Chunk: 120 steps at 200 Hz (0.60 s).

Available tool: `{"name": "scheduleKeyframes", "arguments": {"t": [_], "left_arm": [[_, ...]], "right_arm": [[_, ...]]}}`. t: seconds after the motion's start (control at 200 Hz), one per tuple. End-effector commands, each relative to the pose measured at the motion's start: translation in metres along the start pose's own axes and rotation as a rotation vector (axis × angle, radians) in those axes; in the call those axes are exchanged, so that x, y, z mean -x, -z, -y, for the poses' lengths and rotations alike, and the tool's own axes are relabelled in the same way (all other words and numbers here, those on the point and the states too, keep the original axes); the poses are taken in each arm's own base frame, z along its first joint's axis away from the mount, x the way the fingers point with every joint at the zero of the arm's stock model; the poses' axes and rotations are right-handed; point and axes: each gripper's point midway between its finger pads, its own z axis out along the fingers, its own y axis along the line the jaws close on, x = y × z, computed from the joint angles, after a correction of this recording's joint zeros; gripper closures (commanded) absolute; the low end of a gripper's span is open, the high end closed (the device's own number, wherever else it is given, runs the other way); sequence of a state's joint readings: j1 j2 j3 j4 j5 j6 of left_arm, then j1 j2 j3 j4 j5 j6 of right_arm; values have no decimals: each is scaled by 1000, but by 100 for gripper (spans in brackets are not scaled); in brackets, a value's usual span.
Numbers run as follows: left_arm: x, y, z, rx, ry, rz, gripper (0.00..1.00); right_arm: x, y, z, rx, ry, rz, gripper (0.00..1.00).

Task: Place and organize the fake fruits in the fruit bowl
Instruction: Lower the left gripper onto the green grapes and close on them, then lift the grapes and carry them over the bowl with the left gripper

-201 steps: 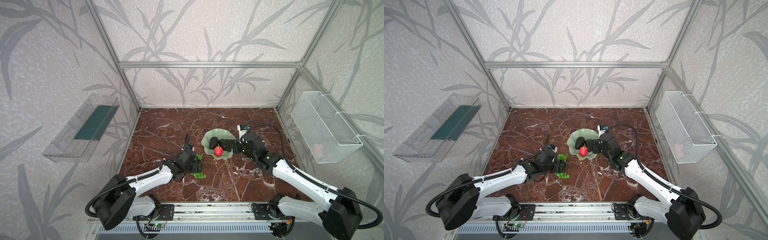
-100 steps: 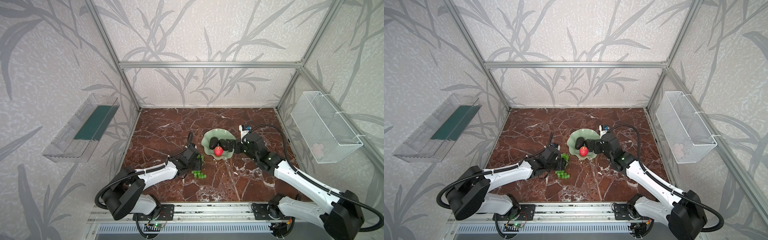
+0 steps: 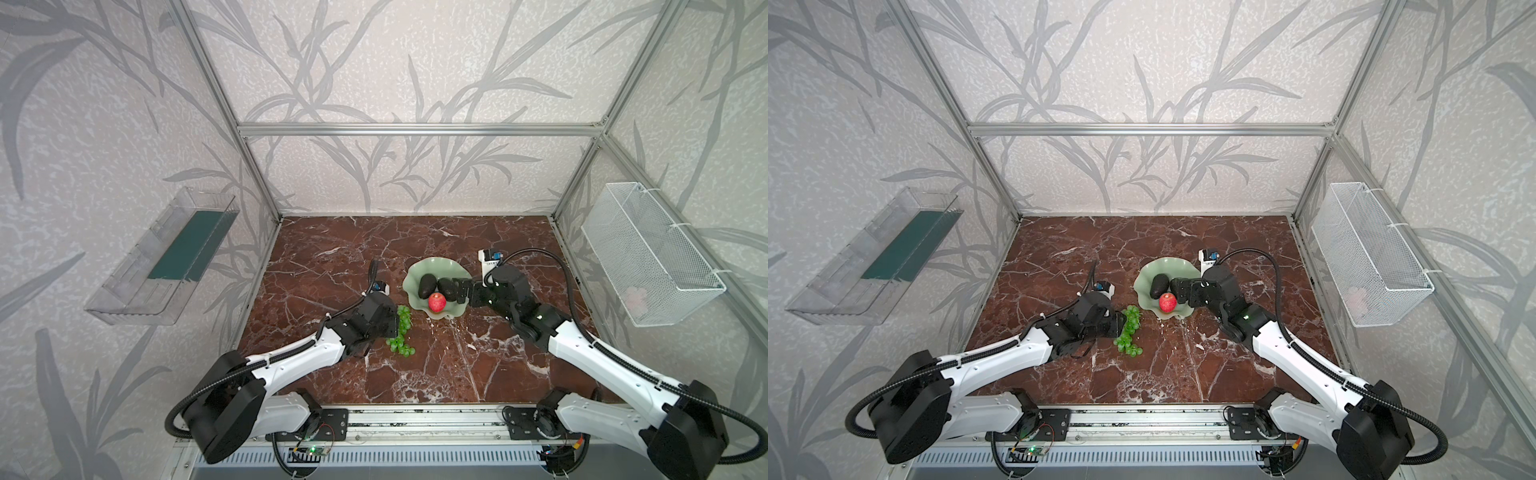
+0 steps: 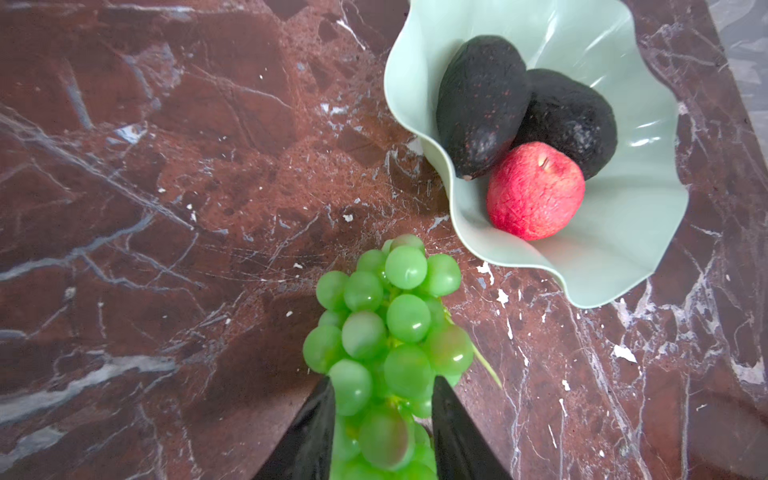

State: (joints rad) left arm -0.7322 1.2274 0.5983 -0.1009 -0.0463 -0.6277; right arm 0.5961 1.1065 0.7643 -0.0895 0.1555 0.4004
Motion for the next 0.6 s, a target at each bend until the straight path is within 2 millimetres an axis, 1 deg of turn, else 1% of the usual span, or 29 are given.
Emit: {"name": "scheduleKeyframes", "arguments": {"t": [0.0, 0.085, 0.12, 0.145, 0.175, 0.195, 0.23, 0.265, 0.31, 0.405, 0.43, 0.475, 0.595], "left_arm": [[8, 12, -6, 15, -4, 58, 61], [12, 20, -6, 9, -11, 83, 61], [13, 22, -5, 5, -19, 85, 57], [13, 22, -5, 7, -23, 84, 49], [12, 22, -6, 14, -25, 78, 35], [11, 20, -7, 18, -25, 75, 28], [10, 18, -8, 23, -26, 67, 19], [8, 15, -8, 27, -28, 54, 14], [5, 9, -6, 23, -30, 36, 11], [1, -6, 0, 8, -39, 1, 9], [0, -10, 1, 10, -42, -8, 5], [-2, -17, 2, 15, -46, -23, 1], [-3, -33, 1, 48, -56, -56, 1]], "right_arm": [[4, 2, 1, 3, -19, 19, 0], [4, 2, 1, 6, -20, 18, 1], [5, 2, 0, 9, -22, 19, 0], [4, 1, 0, 11, -22, 18, 0], [5, 1, -1, 11, -24, 19, 0], [5, 1, 0, 11, -25, 18, 0], [4, 1, -1, 12, -24, 16, 0], [5, 1, -1, 13, -24, 18, 0], [6, 1, -1, 13, -25, 19, 0], [6, 2, -1, 13, -25, 20, 0], [6, 2, 0, 13, -25, 19, 0], [6, 3, 0, 11, -26, 19, 0], [5, 6, 1, 9, -27, 21, 0]]}}
